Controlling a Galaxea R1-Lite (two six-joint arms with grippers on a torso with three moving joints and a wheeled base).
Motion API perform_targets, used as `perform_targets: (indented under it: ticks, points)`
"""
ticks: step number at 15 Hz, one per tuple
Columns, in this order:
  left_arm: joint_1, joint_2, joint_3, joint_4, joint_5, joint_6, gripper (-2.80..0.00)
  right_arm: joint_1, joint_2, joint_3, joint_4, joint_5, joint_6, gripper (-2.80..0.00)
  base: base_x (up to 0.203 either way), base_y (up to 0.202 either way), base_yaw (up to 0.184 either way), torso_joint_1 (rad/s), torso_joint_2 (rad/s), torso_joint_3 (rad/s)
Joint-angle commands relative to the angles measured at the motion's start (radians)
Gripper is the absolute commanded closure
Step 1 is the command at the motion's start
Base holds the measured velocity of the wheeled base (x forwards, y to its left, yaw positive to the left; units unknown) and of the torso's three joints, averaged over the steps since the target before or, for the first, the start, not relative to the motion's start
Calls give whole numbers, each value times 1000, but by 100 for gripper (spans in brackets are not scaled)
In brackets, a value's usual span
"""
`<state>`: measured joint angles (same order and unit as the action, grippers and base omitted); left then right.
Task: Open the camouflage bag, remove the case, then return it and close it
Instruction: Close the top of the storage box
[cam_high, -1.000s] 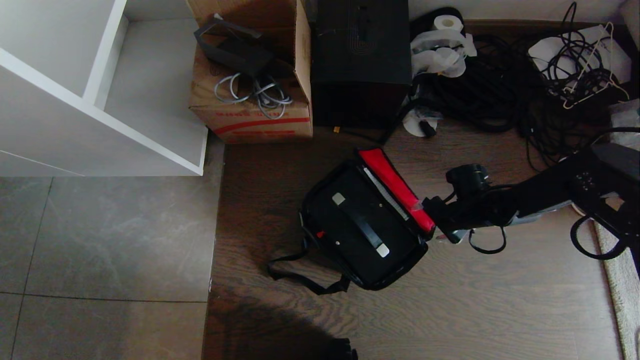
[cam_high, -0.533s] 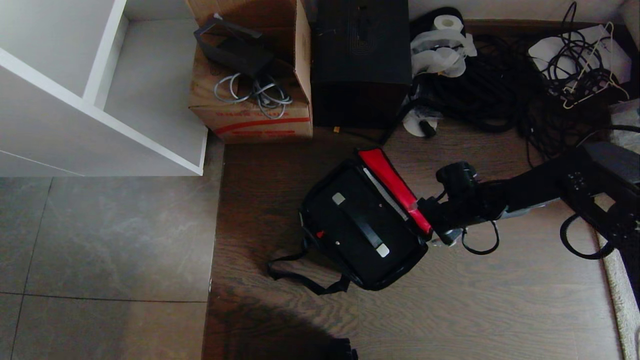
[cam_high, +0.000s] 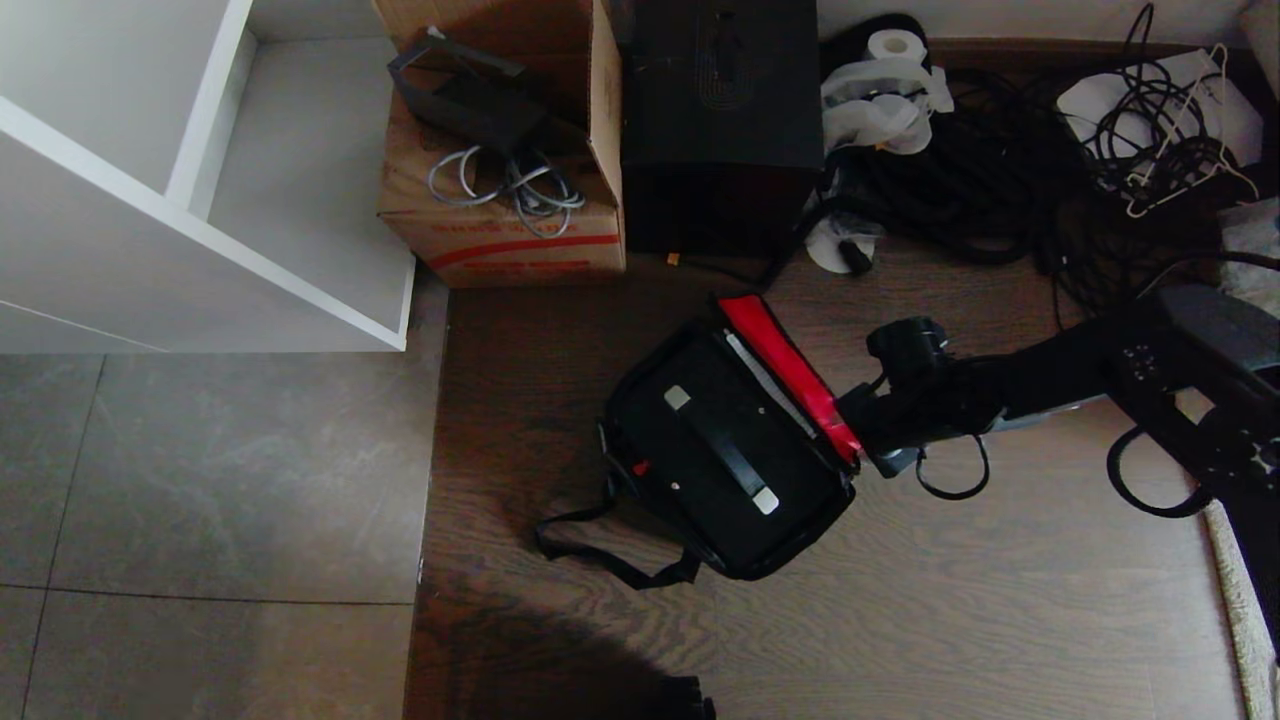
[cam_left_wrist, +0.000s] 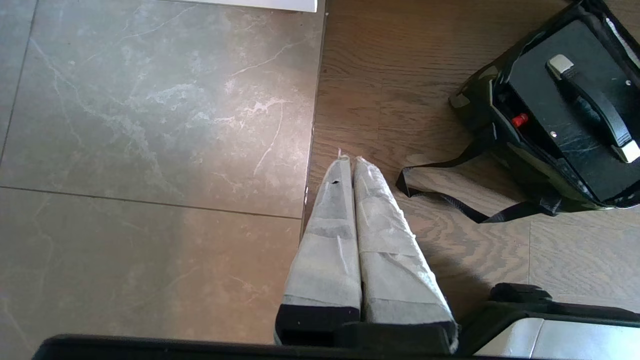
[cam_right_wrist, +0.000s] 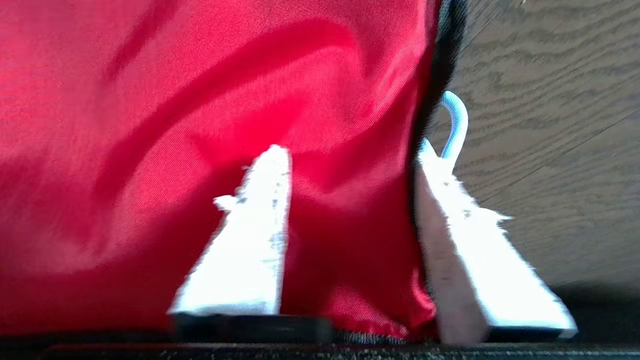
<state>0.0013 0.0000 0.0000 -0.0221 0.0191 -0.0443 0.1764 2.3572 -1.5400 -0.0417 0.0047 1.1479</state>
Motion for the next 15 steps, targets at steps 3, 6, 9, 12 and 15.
perform_targets:
  ticks: [3, 6, 9, 12, 15]
  points:
    - [0, 0, 10, -1, 1, -2, 0, -1, -46, 12, -4, 2, -27, 0, 0, 0, 0, 0, 0, 0]
    - [0, 0, 9, -1, 1, -1, 0, -2, -95, 109, -48, 2, -158, 0, 0, 0, 0, 0, 0, 0]
    - [0, 0, 11, -1, 1, 0, 0, 2, -157, 260, -229, 6, -299, 0, 0, 0, 0, 0, 0, 0]
    - [0, 0, 11, -1, 1, 0, 0, 45, -216, 390, -425, 12, -444, 0, 0, 0, 0, 0, 0, 0]
    - [0, 0, 11, -1, 1, 0, 0, 100, -256, 453, -507, 14, -525, 0, 0, 0, 0, 0, 0, 0]
